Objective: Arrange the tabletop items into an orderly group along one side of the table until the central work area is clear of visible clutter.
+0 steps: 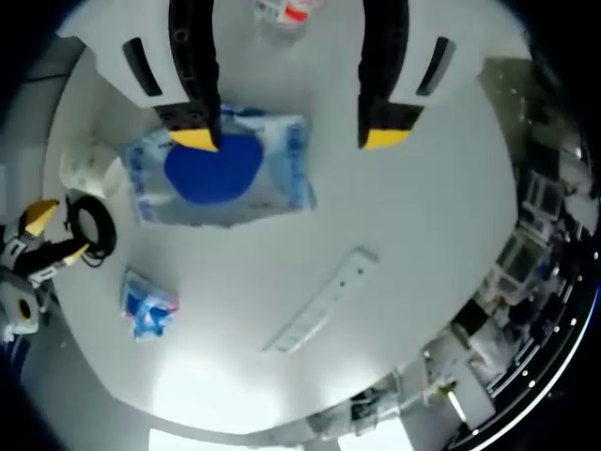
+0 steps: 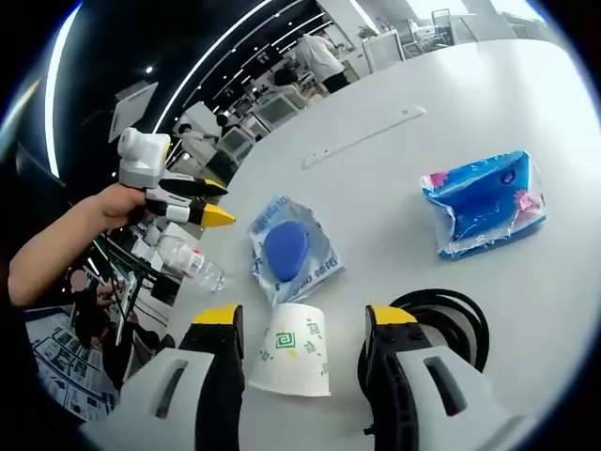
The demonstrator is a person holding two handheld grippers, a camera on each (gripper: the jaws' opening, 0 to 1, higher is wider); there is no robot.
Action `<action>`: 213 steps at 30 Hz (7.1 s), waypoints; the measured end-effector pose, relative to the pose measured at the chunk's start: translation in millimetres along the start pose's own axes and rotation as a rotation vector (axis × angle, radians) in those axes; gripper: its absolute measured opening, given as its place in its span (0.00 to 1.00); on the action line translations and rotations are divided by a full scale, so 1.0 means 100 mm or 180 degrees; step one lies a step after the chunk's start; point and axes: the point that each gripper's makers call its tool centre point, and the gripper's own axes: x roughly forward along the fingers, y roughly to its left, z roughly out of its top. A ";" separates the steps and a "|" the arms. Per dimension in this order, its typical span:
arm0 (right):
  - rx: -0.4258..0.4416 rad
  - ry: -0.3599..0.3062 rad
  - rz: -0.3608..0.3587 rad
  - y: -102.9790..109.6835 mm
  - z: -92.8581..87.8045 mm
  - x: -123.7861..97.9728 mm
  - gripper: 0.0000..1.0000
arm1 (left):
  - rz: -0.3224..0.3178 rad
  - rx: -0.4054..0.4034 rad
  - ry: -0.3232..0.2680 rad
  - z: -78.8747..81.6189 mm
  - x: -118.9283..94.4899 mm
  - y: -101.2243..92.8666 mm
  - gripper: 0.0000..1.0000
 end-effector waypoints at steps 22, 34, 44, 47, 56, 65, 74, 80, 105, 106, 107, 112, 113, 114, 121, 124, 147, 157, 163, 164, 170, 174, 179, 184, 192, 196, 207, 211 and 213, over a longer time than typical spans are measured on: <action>0.0328 0.0008 -0.0018 -0.01 0.04 0.38 0.41 | -0.0257 -0.0168 0.0550 -0.31 0.39 0.06 0.39; 0.0503 0.0134 -0.0103 -0.12 -0.11 0.54 0.39 | -0.0298 -0.0187 0.0730 -0.46 0.55 0.09 0.38; 0.0655 0.0182 -0.0080 -0.15 -0.18 0.61 0.37 | -0.0403 -0.0219 0.0795 -0.49 0.62 0.01 0.35; 0.0708 0.0177 -0.0068 -0.16 -0.19 0.62 0.35 | -0.0411 -0.0252 0.0806 -0.49 0.62 0.03 0.36; 0.0796 0.0207 0.0001 -0.15 -0.21 0.66 0.29 | -0.0544 -0.0303 0.0868 -0.50 0.63 -0.02 0.30; 0.0896 0.0206 0.0067 -0.15 -0.19 0.72 0.26 | -0.0579 -0.0297 0.0876 -0.50 0.66 -0.02 0.28; 0.1040 0.0263 0.0179 -0.09 -0.17 0.86 0.16 | -0.0611 -0.0277 0.0855 -0.50 0.67 -0.03 0.20; 0.1094 0.0282 0.0167 -0.09 -0.15 0.89 0.04 | -0.0469 -0.0221 0.0873 -0.50 0.68 0.02 0.04; 0.1377 0.0002 0.0193 -0.06 0.16 0.74 0.00 | -0.0458 0.0117 0.0875 -0.30 0.43 -0.06 0.00; 0.1376 -0.0002 0.0194 -0.05 0.17 0.74 0.00 | -0.0452 0.0114 0.0872 -0.29 0.41 -0.06 0.00; 0.1361 -0.0011 0.0196 -0.04 0.19 0.73 0.00 | -0.0441 0.0107 0.0870 -0.29 0.39 -0.05 0.00; 0.1299 -0.0057 0.0197 -0.02 0.31 0.67 0.00 | -0.0382 0.0080 0.0815 -0.22 0.28 -0.05 0.00; 0.1279 -0.0061 0.0191 -0.03 0.33 0.66 0.00 | -0.0375 0.0081 0.0803 -0.20 0.26 -0.05 0.00; 0.1259 -0.0070 0.0188 -0.03 0.35 0.65 0.00 | -0.0366 0.0076 0.0788 -0.19 0.24 -0.06 0.00; 0.1150 -0.0102 0.0137 -0.11 0.51 0.53 0.00 | -0.0341 0.0023 0.0667 -0.07 0.12 -0.13 0.00; 0.1093 -0.0097 0.0101 -0.15 0.55 0.48 0.00 | -0.0347 -0.0013 0.0616 -0.02 0.08 -0.17 0.00; 0.0593 0.0107 -0.0146 -0.47 0.79 0.36 0.00 | -0.0493 -0.0658 0.0258 0.04 -0.03 -0.53 0.00; 0.0249 0.0274 -0.0242 -0.56 0.76 0.46 0.00 | -0.0502 -0.0932 0.0080 -0.14 0.07 -0.66 0.00; 0.0095 0.0350 -0.0274 -0.57 0.73 0.51 0.00 | -0.0535 -0.1075 0.0056 -0.20 0.15 -0.73 0.00; 0.0060 0.0375 -0.0280 -0.56 0.72 0.51 0.00 | -0.0537 -0.1089 0.0065 -0.23 0.17 -0.76 0.00; -0.0112 0.0475 -0.0321 -0.57 0.69 0.54 0.00 | -0.0581 -0.1187 0.0068 -0.29 0.25 -0.83 0.00; -0.0251 0.0555 -0.0345 -0.58 0.66 0.57 0.00 | -0.0597 -0.1282 0.0068 -0.36 0.27 -0.92 0.00; -0.0362 0.0618 -0.0378 -0.60 0.62 0.60 0.00 | -0.0626 -0.1420 0.0055 -0.44 0.31 -0.99 0.00; -0.0481 0.0682 -0.0436 -0.66 0.58 0.61 0.00 | -0.0671 -0.1588 0.0012 -0.47 0.37 -1.04 0.00; -0.0567 0.0749 -0.0524 -0.79 0.58 0.65 0.00 | -0.0739 -0.1751 0.0012 -0.53 0.47 -1.17 0.00; -0.0702 0.0779 -0.0556 -0.85 0.58 0.69 0.00 | -0.0761 -0.1795 0.0008 -0.56 0.50 -1.20 0.00; -0.0837 0.0750 -0.0578 -0.94 0.55 0.72 0.00 | -0.0712 -0.1743 0.0005 -0.59 0.52 -1.21 0.02; -0.0935 0.0756 -0.0572 -0.94 0.54 0.70 0.02 | -0.0631 -0.1675 0.0001 -0.60 0.52 -1.19 0.05; -0.0988 0.0751 -0.0558 -0.94 0.53 0.69 0.06 | -0.0580 -0.1619 -0.0008 -0.60 0.51 -1.18 0.08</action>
